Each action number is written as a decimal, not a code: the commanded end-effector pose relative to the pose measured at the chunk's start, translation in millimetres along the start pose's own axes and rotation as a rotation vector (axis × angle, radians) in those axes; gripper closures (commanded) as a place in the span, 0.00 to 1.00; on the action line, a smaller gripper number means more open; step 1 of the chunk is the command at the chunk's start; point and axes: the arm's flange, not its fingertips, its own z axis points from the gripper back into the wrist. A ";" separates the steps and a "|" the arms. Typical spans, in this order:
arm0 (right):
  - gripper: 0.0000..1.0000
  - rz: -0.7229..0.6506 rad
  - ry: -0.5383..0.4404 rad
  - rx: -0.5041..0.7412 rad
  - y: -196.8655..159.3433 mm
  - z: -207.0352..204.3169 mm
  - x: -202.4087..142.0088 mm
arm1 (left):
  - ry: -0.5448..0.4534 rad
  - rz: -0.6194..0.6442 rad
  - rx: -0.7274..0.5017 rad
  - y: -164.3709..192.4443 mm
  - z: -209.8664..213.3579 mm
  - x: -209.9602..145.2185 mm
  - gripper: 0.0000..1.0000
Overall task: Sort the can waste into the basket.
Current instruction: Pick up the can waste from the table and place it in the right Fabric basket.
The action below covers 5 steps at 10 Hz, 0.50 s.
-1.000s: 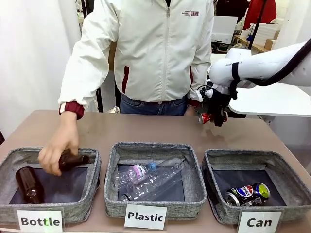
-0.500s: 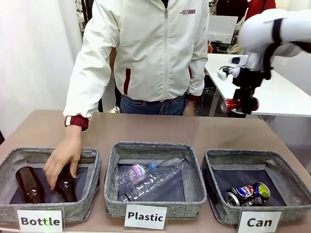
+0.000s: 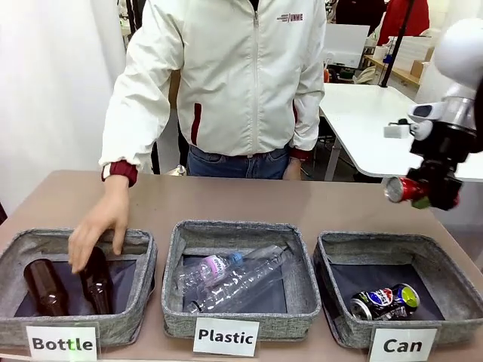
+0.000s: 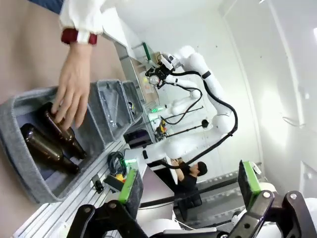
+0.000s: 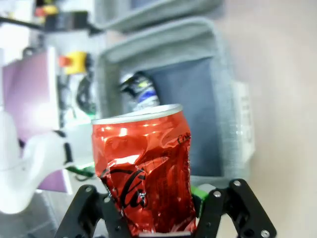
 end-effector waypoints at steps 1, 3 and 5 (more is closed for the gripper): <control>1.00 -0.011 -0.012 0.023 28.9 -11.4 1.6 | 0.054 0.026 -0.009 -7.5 36.8 -6.4 0.00; 1.00 -0.031 -0.003 0.010 37.8 -25.1 3.2 | 0.106 0.039 -0.032 3.9 14.5 -4.7 0.00; 1.00 -0.040 0.024 0.004 43.6 -34.1 8.0 | 0.190 0.059 -0.032 9.2 -19.3 -9.3 0.00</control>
